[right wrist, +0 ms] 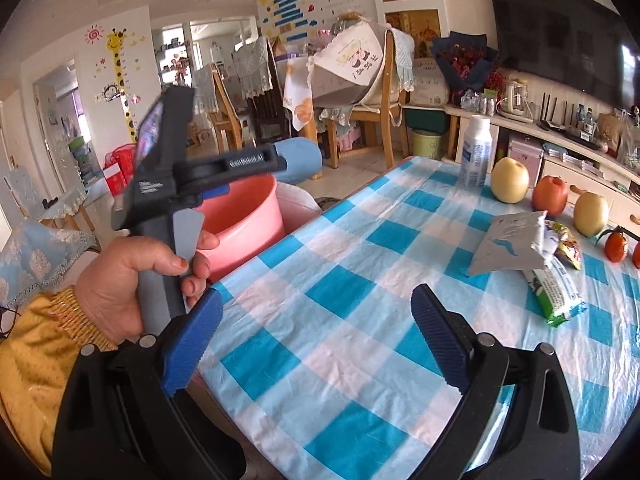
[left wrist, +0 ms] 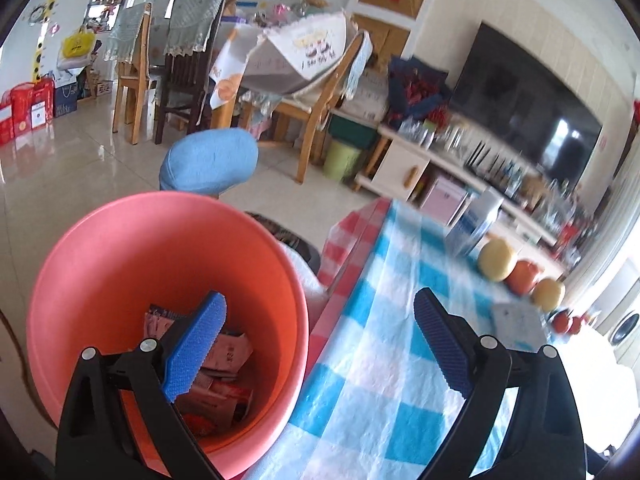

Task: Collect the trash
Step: 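Withdraw both tools to the table, moving the left tool toward the white paper bag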

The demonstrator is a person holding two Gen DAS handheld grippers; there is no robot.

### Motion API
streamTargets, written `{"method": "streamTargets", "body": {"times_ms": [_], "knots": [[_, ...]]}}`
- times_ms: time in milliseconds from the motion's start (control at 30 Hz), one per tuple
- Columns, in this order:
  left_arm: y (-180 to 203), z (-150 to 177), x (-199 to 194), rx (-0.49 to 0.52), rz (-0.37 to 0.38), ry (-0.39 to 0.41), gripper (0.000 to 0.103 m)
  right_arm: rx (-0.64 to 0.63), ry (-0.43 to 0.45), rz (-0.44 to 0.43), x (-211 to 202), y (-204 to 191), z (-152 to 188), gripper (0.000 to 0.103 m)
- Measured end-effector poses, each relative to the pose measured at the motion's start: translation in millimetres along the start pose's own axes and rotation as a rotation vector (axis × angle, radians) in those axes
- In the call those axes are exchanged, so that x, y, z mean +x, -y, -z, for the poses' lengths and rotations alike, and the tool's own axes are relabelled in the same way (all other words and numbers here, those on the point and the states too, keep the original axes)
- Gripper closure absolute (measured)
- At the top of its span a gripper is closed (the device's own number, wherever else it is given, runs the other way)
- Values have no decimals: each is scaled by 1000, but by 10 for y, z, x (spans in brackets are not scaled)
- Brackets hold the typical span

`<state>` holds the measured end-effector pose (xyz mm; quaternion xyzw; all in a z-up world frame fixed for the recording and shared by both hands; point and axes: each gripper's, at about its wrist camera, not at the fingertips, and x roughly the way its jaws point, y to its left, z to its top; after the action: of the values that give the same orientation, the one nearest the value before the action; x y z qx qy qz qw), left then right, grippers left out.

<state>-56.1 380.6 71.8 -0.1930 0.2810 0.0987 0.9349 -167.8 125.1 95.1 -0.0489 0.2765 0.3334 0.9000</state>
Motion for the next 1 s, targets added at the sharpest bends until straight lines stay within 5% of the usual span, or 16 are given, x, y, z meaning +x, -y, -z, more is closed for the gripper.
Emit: {"method": "streamTargets", "body": {"times_ms": [533, 1000], "knots": [[500, 170, 36, 40, 160, -39, 9, -13, 160, 128, -567, 453, 4, 4], [1401, 424, 200, 207, 324, -110, 9, 333, 116, 276, -735, 1878, 220, 4]]}}
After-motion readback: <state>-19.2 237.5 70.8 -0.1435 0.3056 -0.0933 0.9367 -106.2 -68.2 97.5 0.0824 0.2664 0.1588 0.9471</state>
